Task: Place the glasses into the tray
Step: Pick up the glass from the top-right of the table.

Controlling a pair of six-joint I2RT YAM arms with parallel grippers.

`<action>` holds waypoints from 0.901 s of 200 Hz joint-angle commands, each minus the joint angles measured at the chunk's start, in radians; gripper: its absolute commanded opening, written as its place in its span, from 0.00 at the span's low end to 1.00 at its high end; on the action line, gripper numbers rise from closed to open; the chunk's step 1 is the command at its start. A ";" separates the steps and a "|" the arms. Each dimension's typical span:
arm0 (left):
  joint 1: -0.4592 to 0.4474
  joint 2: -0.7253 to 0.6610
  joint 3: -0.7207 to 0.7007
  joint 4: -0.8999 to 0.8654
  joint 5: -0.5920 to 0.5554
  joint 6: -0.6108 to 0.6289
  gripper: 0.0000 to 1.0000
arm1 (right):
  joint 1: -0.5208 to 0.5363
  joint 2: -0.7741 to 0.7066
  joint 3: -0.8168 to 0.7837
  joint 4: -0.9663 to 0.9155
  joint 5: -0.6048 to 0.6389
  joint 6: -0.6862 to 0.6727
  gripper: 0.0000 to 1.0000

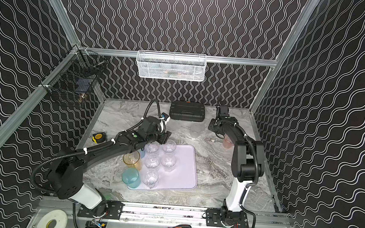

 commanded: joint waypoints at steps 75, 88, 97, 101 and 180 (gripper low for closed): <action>0.003 -0.068 0.137 -0.241 -0.079 -0.082 0.66 | 0.112 -0.258 -0.040 -0.142 0.036 -0.070 0.00; 0.006 -0.090 0.128 -0.278 -0.088 -0.082 0.66 | 0.153 -0.286 -0.048 -0.182 0.040 -0.093 0.00; 0.009 -0.113 0.116 -0.301 -0.096 -0.081 0.66 | 0.181 -0.299 -0.049 -0.222 0.046 -0.110 0.00; 0.012 -0.122 0.109 -0.310 -0.099 -0.081 0.66 | 0.194 -0.307 -0.053 -0.238 0.047 -0.117 0.00; 0.139 -0.313 -0.030 -0.448 -0.042 -0.117 0.66 | 0.476 -0.527 -0.226 -0.506 0.058 -0.149 0.00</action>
